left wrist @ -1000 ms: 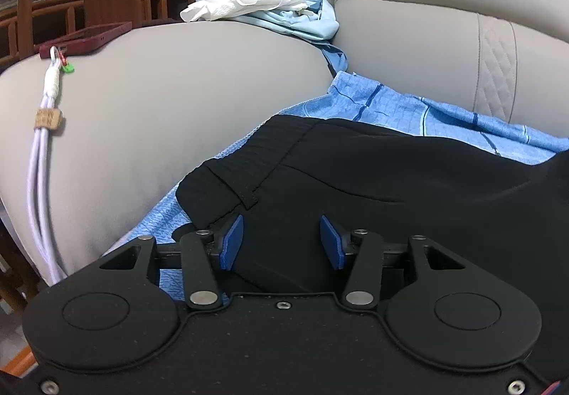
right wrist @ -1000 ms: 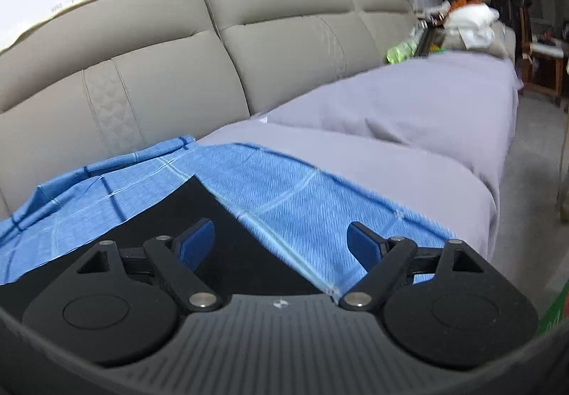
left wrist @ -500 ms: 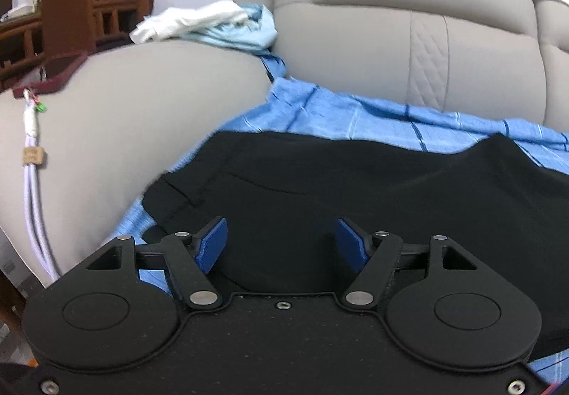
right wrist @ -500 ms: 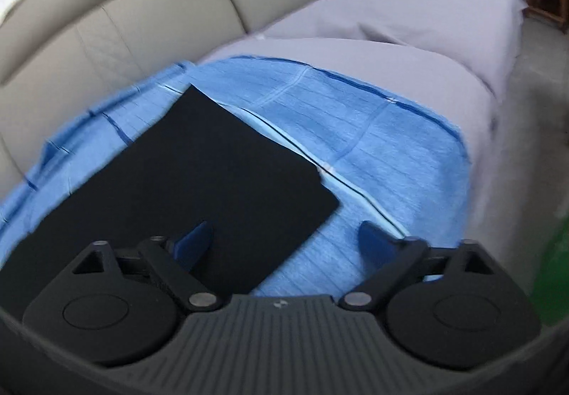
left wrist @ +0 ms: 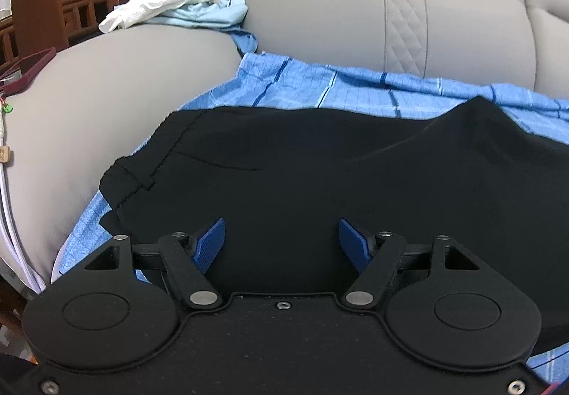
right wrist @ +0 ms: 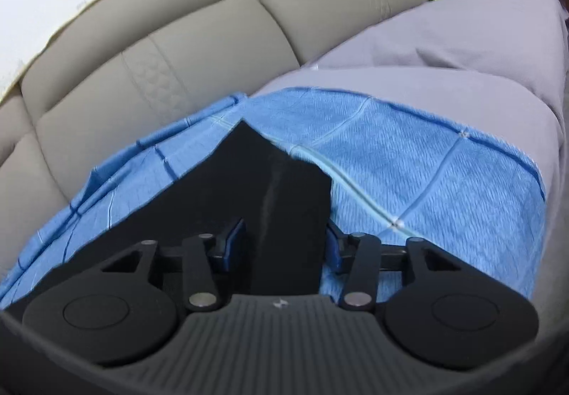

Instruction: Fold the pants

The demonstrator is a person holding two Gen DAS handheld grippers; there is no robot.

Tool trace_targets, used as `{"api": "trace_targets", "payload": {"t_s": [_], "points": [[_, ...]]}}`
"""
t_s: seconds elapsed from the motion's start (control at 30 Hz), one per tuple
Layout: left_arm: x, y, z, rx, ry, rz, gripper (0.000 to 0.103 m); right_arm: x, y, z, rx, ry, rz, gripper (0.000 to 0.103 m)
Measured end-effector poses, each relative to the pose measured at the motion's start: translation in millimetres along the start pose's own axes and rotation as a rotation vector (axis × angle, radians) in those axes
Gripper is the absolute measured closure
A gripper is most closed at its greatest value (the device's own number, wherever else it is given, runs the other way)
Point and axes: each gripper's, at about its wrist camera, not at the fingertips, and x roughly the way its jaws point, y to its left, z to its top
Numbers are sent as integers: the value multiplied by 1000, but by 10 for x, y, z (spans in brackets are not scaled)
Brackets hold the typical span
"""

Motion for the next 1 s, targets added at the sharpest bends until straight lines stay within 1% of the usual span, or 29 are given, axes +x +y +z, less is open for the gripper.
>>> {"api": "trace_targets", "payload": {"t_s": [0.07,0.1,0.13,0.17,0.2,0.23,0.27,0.33,0.4,0.43,0.5,0.6,0.67,0.7,0.77,0.83,0.87,0.9,0.93,1.0], "points": [[32,4,-15,-3,1,1,32,51,15,54,11,1,-9,41],[43,12,-19,-3,-2,-1,31,83,38,66,0,1,-16,50],[51,13,-21,-3,-5,-3,30,108,70,69,-18,0,-28,55],[60,16,-23,-3,-7,-5,30,124,100,71,-30,-2,-47,63],[65,26,-25,-5,-8,-8,29,127,125,77,-36,-2,-79,79],[71,40,-27,-7,-9,-12,28,127,138,90,-28,2,-91,84],[78,55,-29,-9,-10,-18,27,117,140,105,-4,9,-83,88],[88,104,-44,-15,-17,-32,25,98,217,137,11,14,-109,90],[96,154,-72,-26,-28,-50,23,85,408,175,-27,8,-133,90],[102,184,-89,-32,-34,-63,23,88,539,199,-48,8,-126,90],[105,223,-125,-40,-47,-81,21,89,884,228,-93,12,-79,90],[102,293,-177,-37,-72,-99,18,67,1628,113,-213,29,46,90],[111,344,-193,-55,-73,-97,14,-25,2245,-157,-338,43,171,90],[121,374,-192,-71,-71,-100,14,-79,2496,-313,-392,54,228,90],[128,418,-200,-90,-75,-107,14,-215,3025,-761,-487,103,361,90],[126,439,-209,-87,-82,-110,14,-327,3393,-1213,-552,161,459,90],[128,448,-214,-88,-84,-115,14,-387,3565,-1481,-594,190,502,90],[128,459,-219,-90,-85,-121,14,-428,3683,-1685,-633,209,526,90],[125,468,-224,-95,-87,-126,15,-473,3801,-1921,-683,223,543,90],[125,493,-226,-103,-88,-136,15,-540,3951,-2274,-740,258,571,90]]}}
